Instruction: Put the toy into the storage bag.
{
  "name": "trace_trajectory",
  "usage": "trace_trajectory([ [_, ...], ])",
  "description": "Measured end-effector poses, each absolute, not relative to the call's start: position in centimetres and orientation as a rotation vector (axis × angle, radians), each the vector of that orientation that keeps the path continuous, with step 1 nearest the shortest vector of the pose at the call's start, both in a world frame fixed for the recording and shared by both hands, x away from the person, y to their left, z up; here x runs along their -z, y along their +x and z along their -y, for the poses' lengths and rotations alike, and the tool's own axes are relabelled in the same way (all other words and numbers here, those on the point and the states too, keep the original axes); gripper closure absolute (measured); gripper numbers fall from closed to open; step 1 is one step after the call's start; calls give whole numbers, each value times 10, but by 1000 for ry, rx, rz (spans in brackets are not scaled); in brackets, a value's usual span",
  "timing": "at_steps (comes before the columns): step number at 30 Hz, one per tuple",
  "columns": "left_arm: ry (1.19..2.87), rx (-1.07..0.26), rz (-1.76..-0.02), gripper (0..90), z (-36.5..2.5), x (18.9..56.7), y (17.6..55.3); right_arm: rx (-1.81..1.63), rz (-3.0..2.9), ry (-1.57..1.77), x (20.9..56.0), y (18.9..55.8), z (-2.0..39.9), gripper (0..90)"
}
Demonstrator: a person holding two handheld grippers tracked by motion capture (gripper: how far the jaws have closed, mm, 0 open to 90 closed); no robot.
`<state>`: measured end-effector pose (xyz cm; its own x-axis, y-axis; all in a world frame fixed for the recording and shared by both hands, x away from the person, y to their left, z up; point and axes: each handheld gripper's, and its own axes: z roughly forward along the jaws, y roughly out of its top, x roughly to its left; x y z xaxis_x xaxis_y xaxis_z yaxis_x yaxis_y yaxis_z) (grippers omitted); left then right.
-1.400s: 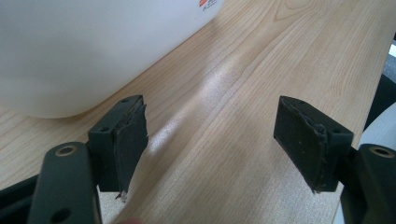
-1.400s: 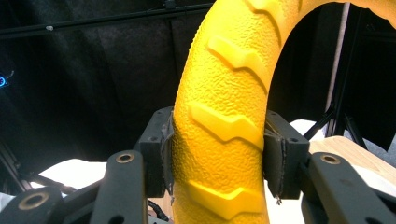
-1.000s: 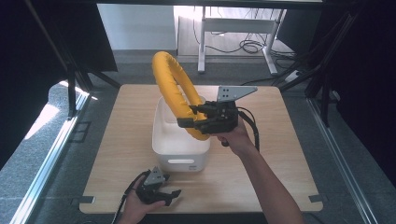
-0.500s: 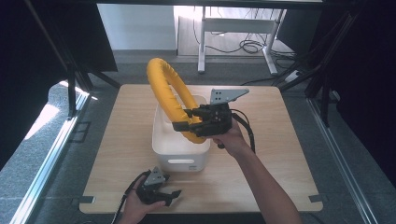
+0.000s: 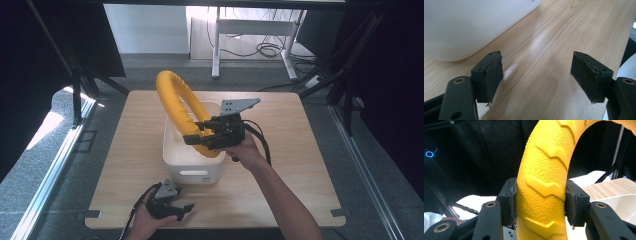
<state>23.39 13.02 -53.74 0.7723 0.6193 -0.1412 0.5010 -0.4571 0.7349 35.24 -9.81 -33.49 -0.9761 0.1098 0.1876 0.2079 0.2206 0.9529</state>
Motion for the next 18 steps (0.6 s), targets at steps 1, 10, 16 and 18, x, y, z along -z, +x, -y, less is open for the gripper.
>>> trace_trajectory([
  [1,2151,-188,-827,257,-130,538,234,1888,2386,-322,336,353,98,511],
  [10,2156,-179,-827,255,-130,538,234,1861,2398,-341,342,355,99,510],
  [16,2157,-182,-822,255,-130,538,234,1856,2401,-335,345,356,99,510],
  [18,2155,-179,-827,255,-130,538,234,1856,2401,-334,345,355,99,510],
])
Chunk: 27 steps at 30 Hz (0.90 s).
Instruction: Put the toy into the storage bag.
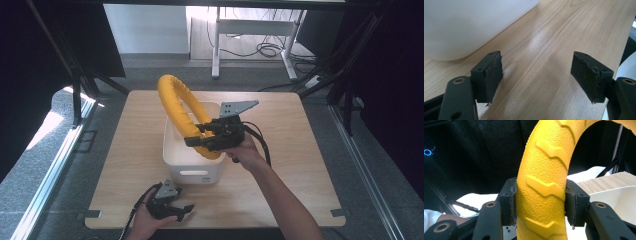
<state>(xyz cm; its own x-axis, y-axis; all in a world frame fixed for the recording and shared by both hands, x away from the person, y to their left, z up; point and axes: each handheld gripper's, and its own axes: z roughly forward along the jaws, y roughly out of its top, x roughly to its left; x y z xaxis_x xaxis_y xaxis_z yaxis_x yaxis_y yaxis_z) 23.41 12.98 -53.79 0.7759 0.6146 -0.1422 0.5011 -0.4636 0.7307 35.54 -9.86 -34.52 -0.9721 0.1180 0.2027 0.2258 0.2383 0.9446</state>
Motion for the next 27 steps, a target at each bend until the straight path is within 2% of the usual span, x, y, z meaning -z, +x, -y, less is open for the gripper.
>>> trace_trajectory([
  [27,2155,-179,-826,256,-129,538,234,1764,2403,-321,363,360,96,507],
])
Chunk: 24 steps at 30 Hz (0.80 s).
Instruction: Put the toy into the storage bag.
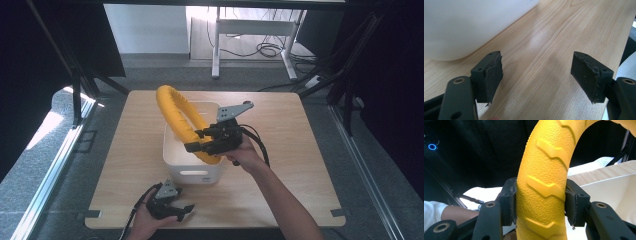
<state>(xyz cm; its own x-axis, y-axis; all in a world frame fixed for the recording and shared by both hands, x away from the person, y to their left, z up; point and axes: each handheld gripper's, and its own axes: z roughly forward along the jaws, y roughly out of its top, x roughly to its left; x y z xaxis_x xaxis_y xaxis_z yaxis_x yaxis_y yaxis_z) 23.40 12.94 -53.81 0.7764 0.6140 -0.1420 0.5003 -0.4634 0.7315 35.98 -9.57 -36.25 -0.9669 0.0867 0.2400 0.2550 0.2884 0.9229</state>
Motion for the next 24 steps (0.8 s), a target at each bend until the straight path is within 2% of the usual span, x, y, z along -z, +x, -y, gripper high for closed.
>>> trace_trajectory([
  [24,2154,-173,-822,256,-127,539,234,1751,2499,-378,379,368,116,479],
])
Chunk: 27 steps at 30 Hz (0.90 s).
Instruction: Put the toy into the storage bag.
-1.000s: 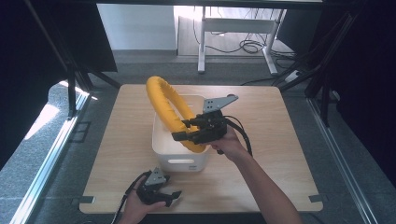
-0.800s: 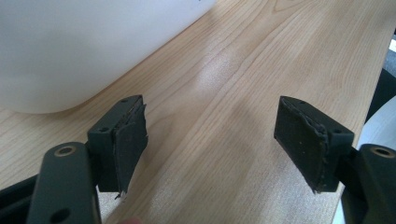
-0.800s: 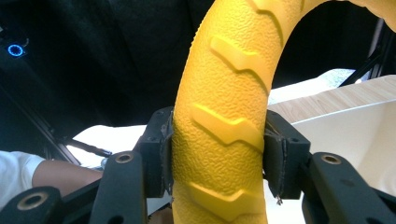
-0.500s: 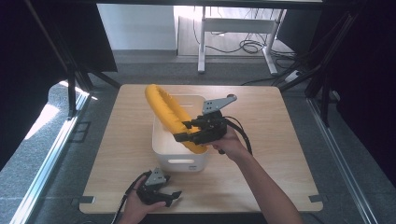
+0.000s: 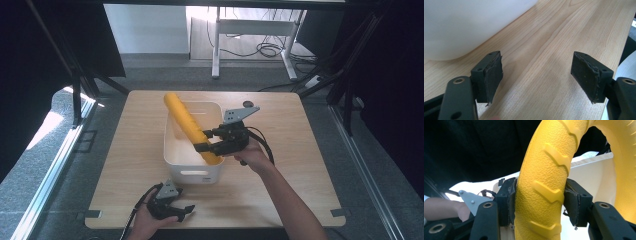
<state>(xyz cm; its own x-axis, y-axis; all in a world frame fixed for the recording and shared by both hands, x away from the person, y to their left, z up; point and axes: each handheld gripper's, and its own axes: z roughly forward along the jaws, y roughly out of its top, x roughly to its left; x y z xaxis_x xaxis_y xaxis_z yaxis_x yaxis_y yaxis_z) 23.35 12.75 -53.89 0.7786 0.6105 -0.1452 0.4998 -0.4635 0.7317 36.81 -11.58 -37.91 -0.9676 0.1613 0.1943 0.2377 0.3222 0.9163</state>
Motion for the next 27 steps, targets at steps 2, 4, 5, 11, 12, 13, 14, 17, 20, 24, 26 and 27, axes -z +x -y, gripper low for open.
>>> trace_trajectory([
  [2,2156,-172,-822,255,-128,539,234,1757,2497,-382,379,369,117,478],
  [4,2157,-172,-822,255,-128,539,234,1759,2502,-382,379,368,118,475],
  [5,2157,-172,-822,255,-128,539,234,1759,2504,-382,379,368,118,473],
  [11,2157,-171,-821,255,-127,539,234,1773,2547,-387,378,364,117,426],
  [12,2157,-171,-821,255,-127,539,234,1773,2547,-387,378,364,117,426],
  [13,2157,-171,-821,255,-127,539,234,1773,2558,-387,378,363,116,413],
  [14,2157,-171,-821,255,-127,539,234,1773,2558,-384,378,362,116,399],
  [17,2152,-166,-828,255,-128,540,235,1796,2563,-397,378,358,116,351],
  [20,2145,-162,-830,255,-128,540,235,1829,2577,-433,374,353,119,307],
  [24,2138,-158,-838,255,-128,540,236,1857,2569,-435,370,350,125,298],
  [26,2142,-161,-839,255,-128,540,237,1888,2558,-443,368,347,135,300],
  [27,2142,-161,-839,255,-128,540,237,1888,2558,-443,368,347,135,300],
])
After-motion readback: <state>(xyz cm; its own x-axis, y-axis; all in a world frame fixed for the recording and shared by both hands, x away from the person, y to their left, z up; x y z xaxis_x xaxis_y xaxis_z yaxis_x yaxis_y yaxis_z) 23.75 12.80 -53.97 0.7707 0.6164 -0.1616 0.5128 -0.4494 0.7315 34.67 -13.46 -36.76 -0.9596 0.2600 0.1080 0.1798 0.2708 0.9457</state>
